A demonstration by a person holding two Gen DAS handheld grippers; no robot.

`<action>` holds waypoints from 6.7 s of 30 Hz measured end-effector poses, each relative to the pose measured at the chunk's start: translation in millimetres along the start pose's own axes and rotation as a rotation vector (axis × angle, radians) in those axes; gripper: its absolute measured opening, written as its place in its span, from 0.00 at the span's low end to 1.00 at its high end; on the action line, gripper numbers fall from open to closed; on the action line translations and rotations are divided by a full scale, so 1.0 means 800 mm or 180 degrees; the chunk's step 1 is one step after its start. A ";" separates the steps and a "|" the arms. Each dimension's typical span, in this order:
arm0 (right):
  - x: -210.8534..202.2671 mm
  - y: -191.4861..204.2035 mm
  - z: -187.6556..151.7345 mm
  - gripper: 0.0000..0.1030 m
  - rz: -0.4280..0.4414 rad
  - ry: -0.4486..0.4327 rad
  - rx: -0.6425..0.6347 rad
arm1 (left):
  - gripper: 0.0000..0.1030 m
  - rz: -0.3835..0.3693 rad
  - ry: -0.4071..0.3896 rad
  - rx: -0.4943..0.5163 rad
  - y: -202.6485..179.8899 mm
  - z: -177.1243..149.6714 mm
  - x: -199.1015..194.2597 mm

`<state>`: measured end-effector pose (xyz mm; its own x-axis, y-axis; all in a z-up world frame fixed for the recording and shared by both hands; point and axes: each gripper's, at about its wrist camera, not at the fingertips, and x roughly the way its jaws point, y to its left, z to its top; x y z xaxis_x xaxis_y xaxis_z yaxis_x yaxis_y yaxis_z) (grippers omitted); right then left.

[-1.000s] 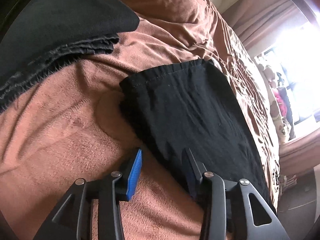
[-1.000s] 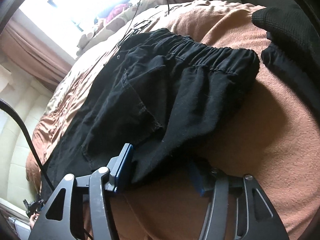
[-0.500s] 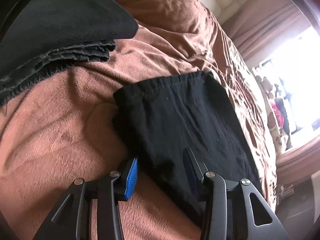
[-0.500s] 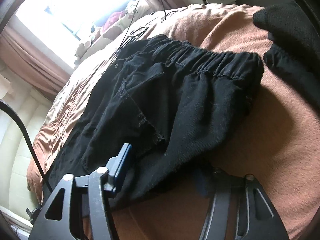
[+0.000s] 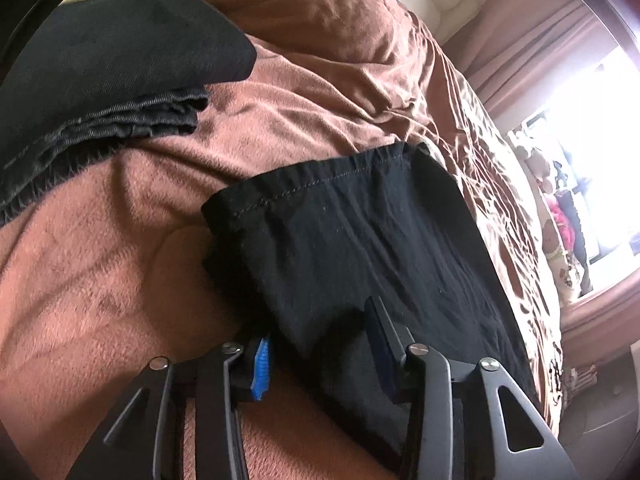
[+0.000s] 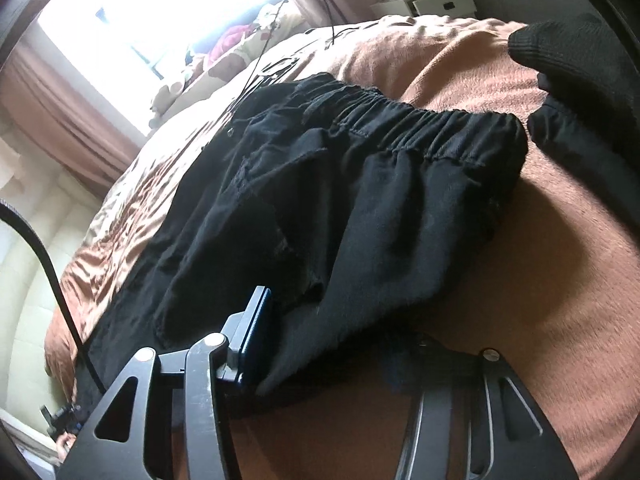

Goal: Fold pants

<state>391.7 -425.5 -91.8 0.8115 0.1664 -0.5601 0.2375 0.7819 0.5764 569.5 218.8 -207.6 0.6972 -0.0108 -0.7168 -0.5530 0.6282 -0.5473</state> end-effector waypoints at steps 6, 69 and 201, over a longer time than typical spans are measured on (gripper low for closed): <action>-0.010 -0.011 0.020 0.10 0.0099 -0.0057 0.0243 | 0.06 0.0002 -0.0123 0.0015 -0.001 0.015 -0.011; -0.302 -0.048 -0.114 0.40 -0.0385 0.0273 0.0085 | 0.24 -0.0203 0.0370 -0.0081 0.161 -0.071 -0.183; 0.140 0.430 -0.179 0.11 -0.0190 0.1439 -0.2013 | 0.03 -0.0655 0.0096 -0.0377 0.161 -0.064 -0.226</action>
<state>487.8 -51.7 -41.5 0.4782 0.2359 -0.8460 -0.1859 0.9686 0.1650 348.8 261.6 -170.5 0.7877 -0.1535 -0.5966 -0.4517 0.5147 -0.7287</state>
